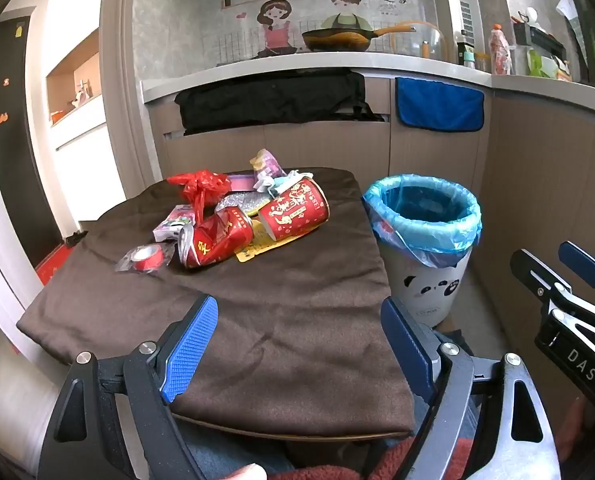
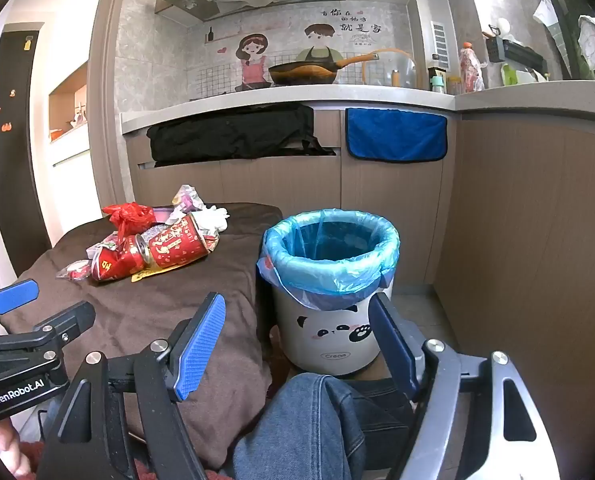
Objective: Collect trash
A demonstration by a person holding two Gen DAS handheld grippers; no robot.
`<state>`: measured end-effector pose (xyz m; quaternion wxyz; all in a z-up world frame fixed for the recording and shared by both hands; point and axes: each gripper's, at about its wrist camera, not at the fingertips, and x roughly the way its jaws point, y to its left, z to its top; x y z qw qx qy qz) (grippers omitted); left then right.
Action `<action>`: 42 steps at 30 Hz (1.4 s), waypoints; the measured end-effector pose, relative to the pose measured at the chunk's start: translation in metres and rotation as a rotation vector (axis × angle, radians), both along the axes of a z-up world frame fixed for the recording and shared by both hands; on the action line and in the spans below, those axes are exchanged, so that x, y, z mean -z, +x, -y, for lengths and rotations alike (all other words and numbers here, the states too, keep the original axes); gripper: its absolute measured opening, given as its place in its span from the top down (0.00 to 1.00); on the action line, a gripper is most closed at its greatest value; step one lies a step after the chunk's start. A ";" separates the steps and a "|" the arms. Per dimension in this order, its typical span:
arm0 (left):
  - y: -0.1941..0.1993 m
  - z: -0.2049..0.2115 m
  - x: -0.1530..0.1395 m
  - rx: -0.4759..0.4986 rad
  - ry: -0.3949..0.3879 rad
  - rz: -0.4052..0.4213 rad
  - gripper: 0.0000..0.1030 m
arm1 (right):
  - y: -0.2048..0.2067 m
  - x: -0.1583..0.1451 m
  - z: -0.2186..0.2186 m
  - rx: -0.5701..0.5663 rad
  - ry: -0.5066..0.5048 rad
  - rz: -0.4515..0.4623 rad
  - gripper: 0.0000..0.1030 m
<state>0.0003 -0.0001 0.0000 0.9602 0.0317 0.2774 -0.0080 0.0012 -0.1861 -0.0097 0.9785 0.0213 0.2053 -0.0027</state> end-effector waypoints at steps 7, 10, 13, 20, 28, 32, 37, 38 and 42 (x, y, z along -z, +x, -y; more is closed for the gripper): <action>0.003 0.000 0.001 0.000 -0.003 0.007 0.19 | -0.001 -0.001 0.001 0.009 0.004 0.006 0.30; 0.002 0.001 -0.004 0.001 -0.004 0.014 0.19 | 0.001 0.000 -0.001 0.002 -0.004 0.001 0.30; 0.001 0.000 -0.006 -0.001 -0.003 0.016 0.19 | 0.000 0.000 0.000 0.002 -0.002 0.002 0.30; 0.001 0.000 -0.006 0.000 -0.007 0.022 0.19 | -0.001 0.000 0.002 0.003 -0.003 0.006 0.30; -0.005 -0.004 -0.013 -0.004 -0.015 0.035 0.19 | -0.002 -0.003 0.003 0.009 -0.006 0.011 0.30; -0.005 -0.004 -0.014 -0.004 -0.016 0.039 0.19 | -0.001 -0.004 0.004 0.009 -0.005 0.013 0.30; -0.006 -0.006 -0.016 -0.008 -0.019 0.052 0.19 | -0.002 -0.003 0.004 0.008 -0.003 0.012 0.30; -0.005 -0.007 -0.017 -0.009 -0.019 0.051 0.19 | -0.002 -0.003 0.004 0.009 -0.002 0.013 0.30; -0.005 -0.007 -0.017 -0.008 -0.017 0.056 0.19 | -0.002 -0.003 0.004 0.010 -0.003 0.014 0.30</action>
